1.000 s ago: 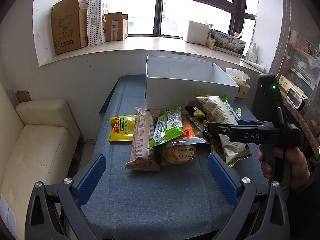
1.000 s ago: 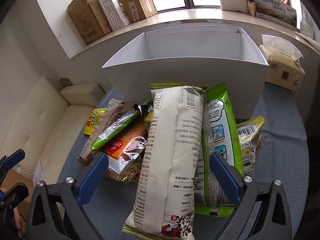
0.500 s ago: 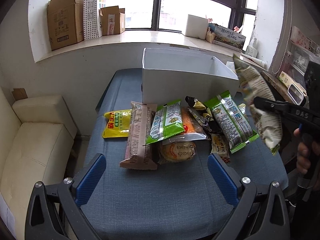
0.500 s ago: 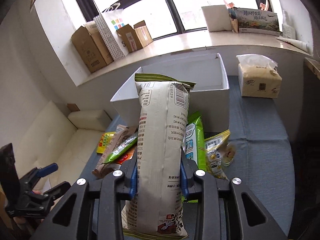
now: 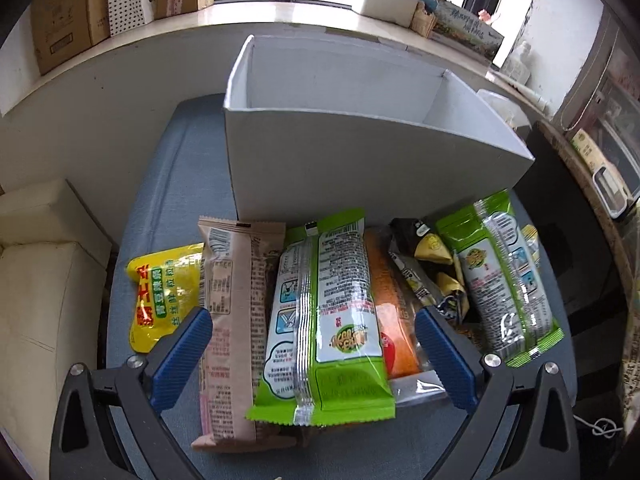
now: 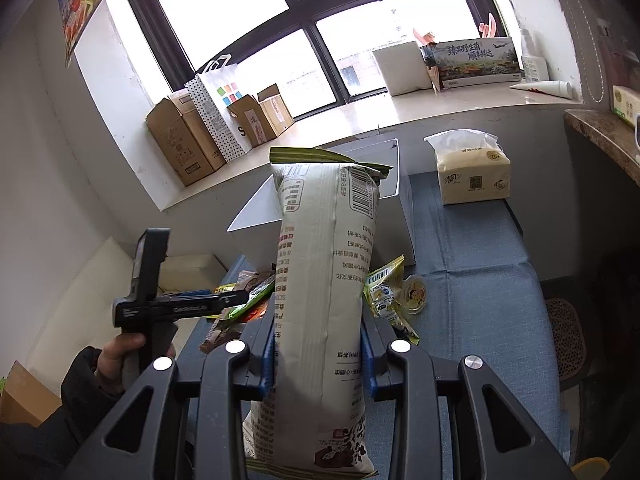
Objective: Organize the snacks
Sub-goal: 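Put white chip bag in box with right gripper while left gripper drops stick pack in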
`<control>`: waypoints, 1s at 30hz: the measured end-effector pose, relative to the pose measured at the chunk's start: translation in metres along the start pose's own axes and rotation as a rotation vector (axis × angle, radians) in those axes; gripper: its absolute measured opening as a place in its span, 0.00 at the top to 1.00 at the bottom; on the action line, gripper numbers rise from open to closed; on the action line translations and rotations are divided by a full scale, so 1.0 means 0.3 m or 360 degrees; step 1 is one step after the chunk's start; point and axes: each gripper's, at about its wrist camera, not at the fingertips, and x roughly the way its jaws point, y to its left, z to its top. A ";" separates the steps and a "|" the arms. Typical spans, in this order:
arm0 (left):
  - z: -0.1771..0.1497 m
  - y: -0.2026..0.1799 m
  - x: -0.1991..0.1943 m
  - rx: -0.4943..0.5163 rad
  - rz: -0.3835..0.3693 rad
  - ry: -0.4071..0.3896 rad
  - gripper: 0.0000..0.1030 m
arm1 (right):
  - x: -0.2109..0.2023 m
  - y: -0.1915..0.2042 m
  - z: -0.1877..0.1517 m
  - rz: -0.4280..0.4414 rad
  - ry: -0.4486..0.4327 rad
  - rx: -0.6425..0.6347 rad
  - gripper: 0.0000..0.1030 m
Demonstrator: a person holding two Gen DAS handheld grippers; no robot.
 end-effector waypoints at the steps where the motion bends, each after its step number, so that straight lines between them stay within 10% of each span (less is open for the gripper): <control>1: 0.006 -0.002 0.028 0.0013 -0.0011 0.0042 0.01 | -0.001 -0.003 -0.004 0.0001 0.0003 0.0001 0.65; 4: 0.012 0.012 0.077 -0.0004 -0.0019 0.0087 0.12 | 0.009 -0.006 -0.011 0.0003 0.0017 0.0004 0.65; 6: 0.009 0.020 0.068 -0.0017 -0.0069 0.0060 0.46 | 0.014 -0.007 -0.018 0.0004 0.0026 0.0003 0.65; 8: 0.007 0.015 0.043 0.0007 -0.0105 0.0036 0.53 | 0.019 -0.006 -0.025 0.0001 0.0037 -0.0002 0.65; 21: -0.070 -0.081 -0.249 0.0216 -0.0015 -0.0268 0.57 | 0.036 0.026 -0.030 0.0013 0.0050 -0.0039 0.65; 30: 0.166 -0.105 -0.394 0.0194 -0.0062 -0.0508 0.56 | 0.101 0.062 0.122 0.0013 -0.0004 -0.0124 0.65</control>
